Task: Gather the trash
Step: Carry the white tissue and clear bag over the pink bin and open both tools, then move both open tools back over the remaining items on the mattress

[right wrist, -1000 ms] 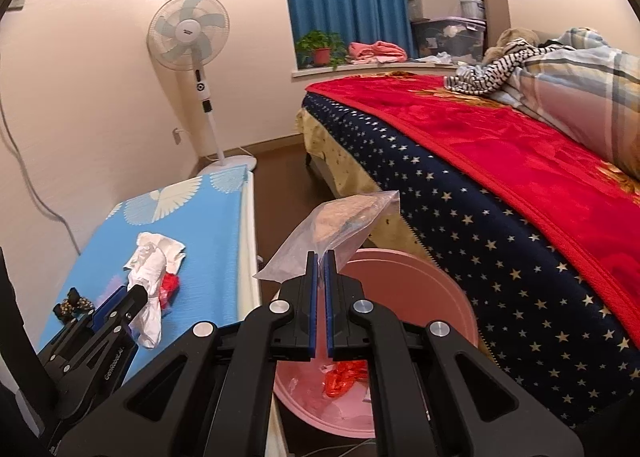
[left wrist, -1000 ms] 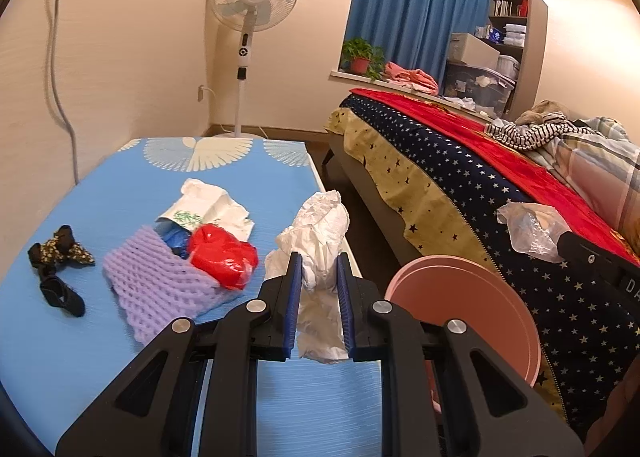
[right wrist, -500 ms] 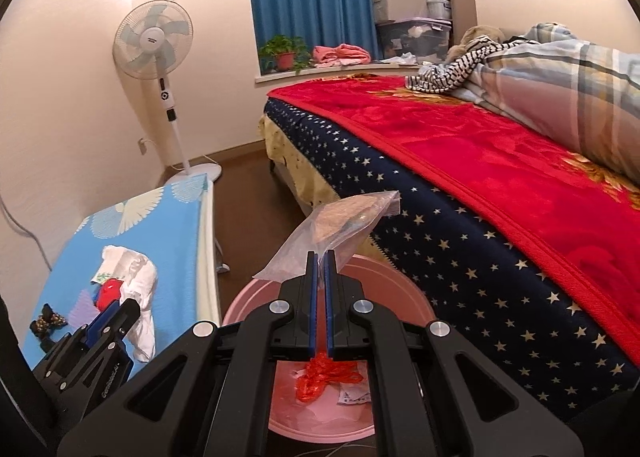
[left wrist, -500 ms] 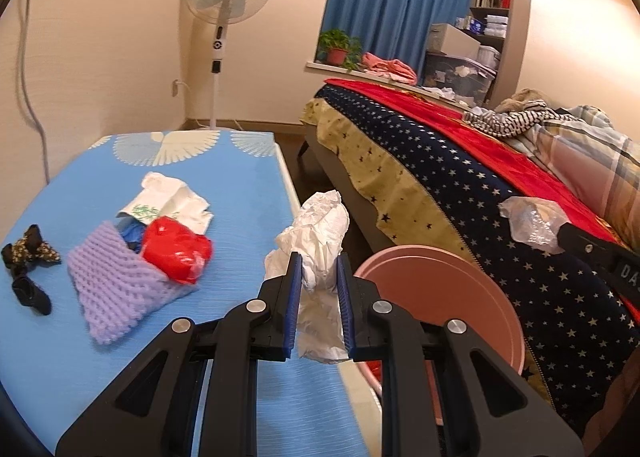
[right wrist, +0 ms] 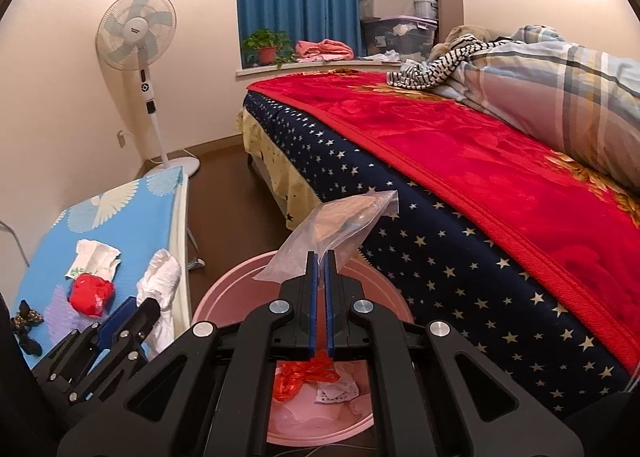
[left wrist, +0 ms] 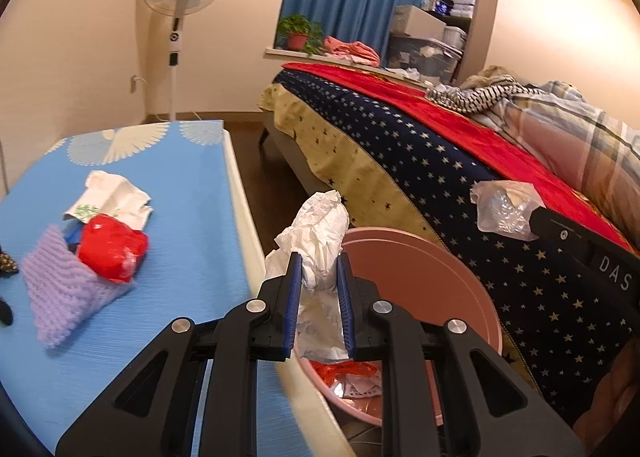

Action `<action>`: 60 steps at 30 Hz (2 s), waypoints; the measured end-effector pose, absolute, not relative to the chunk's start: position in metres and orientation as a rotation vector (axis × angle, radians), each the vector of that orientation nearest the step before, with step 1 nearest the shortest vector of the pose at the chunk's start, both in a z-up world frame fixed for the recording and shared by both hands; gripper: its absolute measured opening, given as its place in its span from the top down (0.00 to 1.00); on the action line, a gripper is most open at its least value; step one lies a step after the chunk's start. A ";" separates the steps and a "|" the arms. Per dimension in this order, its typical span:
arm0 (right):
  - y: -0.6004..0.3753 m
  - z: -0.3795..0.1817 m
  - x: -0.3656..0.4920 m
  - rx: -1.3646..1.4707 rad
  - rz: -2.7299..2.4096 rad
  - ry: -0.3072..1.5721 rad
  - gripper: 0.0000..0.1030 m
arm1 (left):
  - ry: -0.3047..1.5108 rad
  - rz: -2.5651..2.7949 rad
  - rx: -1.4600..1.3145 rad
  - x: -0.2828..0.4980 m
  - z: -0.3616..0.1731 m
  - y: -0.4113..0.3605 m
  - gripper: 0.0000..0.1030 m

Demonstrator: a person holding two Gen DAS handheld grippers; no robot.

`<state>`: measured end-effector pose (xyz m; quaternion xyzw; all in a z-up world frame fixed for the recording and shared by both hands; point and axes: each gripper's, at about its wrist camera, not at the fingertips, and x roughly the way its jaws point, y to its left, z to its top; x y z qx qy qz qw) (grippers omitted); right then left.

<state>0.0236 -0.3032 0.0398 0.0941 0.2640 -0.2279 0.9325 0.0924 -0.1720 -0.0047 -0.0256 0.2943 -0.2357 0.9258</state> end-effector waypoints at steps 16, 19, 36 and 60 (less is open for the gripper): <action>-0.310 0.036 0.020 0.198 -0.521 0.554 0.69 | 0.683 -0.574 -0.109 0.095 -0.018 -0.176 0.58; -0.305 0.038 0.020 0.202 -0.500 0.542 0.69 | 0.660 -0.558 -0.091 0.092 -0.013 -0.170 0.58; -0.233 0.041 0.045 0.212 -0.232 0.507 0.69 | 0.580 -0.262 -0.116 0.093 0.005 -0.061 0.65; -0.125 -0.016 0.130 0.318 0.204 0.615 0.69 | 0.571 0.211 -0.202 0.099 -0.022 0.053 0.67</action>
